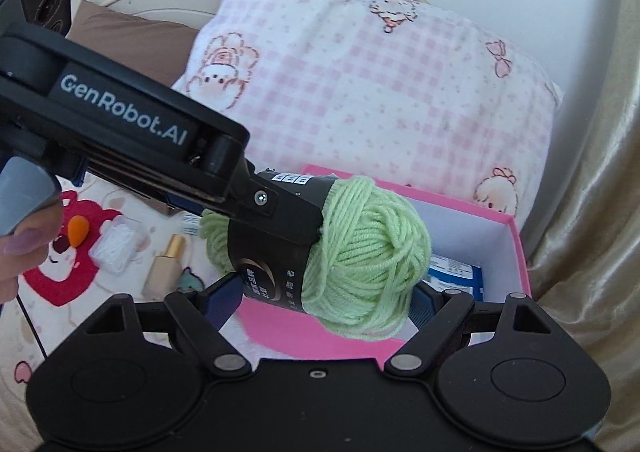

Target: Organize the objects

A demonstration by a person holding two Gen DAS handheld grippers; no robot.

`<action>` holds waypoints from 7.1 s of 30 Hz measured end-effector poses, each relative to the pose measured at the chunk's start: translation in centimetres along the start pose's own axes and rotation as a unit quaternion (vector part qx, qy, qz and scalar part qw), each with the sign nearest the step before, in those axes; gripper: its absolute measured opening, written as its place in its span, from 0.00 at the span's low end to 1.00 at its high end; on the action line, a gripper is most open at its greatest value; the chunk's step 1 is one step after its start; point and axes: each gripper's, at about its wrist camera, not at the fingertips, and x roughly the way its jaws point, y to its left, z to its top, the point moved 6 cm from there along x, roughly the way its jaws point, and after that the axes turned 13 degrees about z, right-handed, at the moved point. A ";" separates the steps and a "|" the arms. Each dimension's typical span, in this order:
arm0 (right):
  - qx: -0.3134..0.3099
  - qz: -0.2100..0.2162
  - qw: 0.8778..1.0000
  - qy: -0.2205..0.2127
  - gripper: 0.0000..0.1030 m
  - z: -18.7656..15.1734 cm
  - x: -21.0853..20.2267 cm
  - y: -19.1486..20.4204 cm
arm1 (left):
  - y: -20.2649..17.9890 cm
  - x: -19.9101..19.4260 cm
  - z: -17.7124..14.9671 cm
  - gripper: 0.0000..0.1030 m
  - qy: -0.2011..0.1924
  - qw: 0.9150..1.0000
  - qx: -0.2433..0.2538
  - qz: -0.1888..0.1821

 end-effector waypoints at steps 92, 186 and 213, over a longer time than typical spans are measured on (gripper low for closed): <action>0.160 0.017 0.985 0.064 0.75 -0.3 -2.2 -4.7 | 3.6 1.1 -1.3 0.59 0.131 0.981 -0.028 0.140; -0.090 0.248 0.956 0.127 0.70 -6.4 19.3 21.2 | 29.8 -0.6 -14.4 0.49 0.118 0.966 -0.201 0.111; -0.087 0.163 0.982 0.047 0.65 -5.7 12.5 19.5 | 21.5 -4.5 -12.3 0.45 0.025 0.987 -0.109 0.115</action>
